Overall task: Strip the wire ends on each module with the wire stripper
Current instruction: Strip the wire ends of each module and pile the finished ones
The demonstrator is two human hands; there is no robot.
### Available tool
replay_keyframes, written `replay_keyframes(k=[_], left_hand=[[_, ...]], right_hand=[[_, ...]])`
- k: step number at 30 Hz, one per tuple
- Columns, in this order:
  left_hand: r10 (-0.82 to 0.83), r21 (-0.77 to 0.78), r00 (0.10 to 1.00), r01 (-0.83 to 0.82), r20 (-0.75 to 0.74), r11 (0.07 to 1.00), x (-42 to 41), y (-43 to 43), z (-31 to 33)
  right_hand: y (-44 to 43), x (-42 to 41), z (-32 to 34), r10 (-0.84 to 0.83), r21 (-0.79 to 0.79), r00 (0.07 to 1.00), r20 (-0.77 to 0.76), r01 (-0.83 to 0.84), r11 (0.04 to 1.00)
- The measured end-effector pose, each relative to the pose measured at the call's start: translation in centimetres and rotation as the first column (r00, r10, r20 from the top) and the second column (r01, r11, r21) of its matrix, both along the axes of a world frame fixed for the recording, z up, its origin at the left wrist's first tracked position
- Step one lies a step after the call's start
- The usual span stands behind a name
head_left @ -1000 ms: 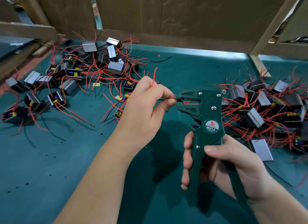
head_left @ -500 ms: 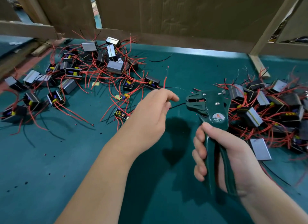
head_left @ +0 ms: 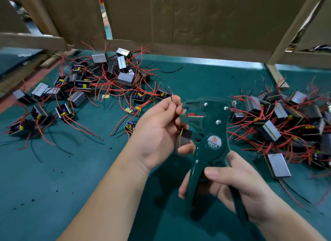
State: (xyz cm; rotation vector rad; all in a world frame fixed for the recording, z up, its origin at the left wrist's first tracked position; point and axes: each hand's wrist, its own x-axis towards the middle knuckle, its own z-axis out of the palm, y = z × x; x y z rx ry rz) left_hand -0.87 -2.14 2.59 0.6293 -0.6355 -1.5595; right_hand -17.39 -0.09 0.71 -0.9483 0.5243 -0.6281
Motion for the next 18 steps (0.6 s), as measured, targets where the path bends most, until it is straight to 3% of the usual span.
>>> replay_keyframes(k=[3,4,5,6,7,8,9,11,13,14,18], left_hand=[[0.043,0.07,0.998,-0.04,-0.04,0.997,0.5,-0.6,-0.3],[0.103,0.065,0.995,-0.103,0.001,0.993,0.5,-0.8,-0.4],[0.201,0.023,0.968,-0.206,0.149,0.978,0.8,-1.0,-0.7],[0.327,-0.063,0.865,-0.329,0.381,0.942,1.3,-1.2,-1.0],[0.451,-0.187,0.647,-0.436,0.615,0.88,2.1,-1.4,-1.5],[0.534,-0.322,0.373,-0.497,0.759,0.806,3.2,-1.6,-1.9],[0.553,-0.42,0.139,-0.509,0.822,0.751,4.4,-1.8,-2.3],[0.455,-0.466,-0.153,-0.503,0.877,0.728,6.3,-2.1,-2.9],[0.294,-0.425,-0.332,-0.453,0.896,0.784,6.8,-2.5,-3.6],[0.254,-0.403,-0.374,-0.404,0.892,0.821,6.7,-2.6,-3.9],[0.256,-0.364,-0.42,-0.198,0.871,0.91,5.5,-2.9,-4.5]], right_hand=[[-0.1,-0.5,-0.2,0.018,-0.005,1.0,-0.025,-0.019,1.0],[-0.1,-0.5,-0.1,0.0,-0.008,1.0,-0.017,-0.001,1.0],[-0.2,-0.5,0.0,-0.037,-0.015,0.999,-0.007,0.037,0.999],[-0.4,-0.7,0.1,-0.095,-0.028,0.995,0.002,0.095,0.995],[-0.6,-1.1,0.2,-0.173,-0.056,0.985,0.011,0.174,0.983],[-1.0,-1.6,0.3,-0.27,-0.102,0.963,0.014,0.27,0.958],[-1.4,-2.2,0.5,-0.373,-0.155,0.928,0.011,0.37,0.916],[-2.3,-3.4,0.8,-0.548,-0.274,0.836,-0.025,0.522,0.808],[-2.9,-4.3,0.8,-0.663,-0.368,0.746,-0.066,0.599,0.711],[-3.1,-4.5,0.7,-0.695,-0.396,0.716,-0.07,0.619,0.678],[-2.9,-4.2,0.7,-0.704,-0.415,0.709,-0.033,0.631,0.655]])
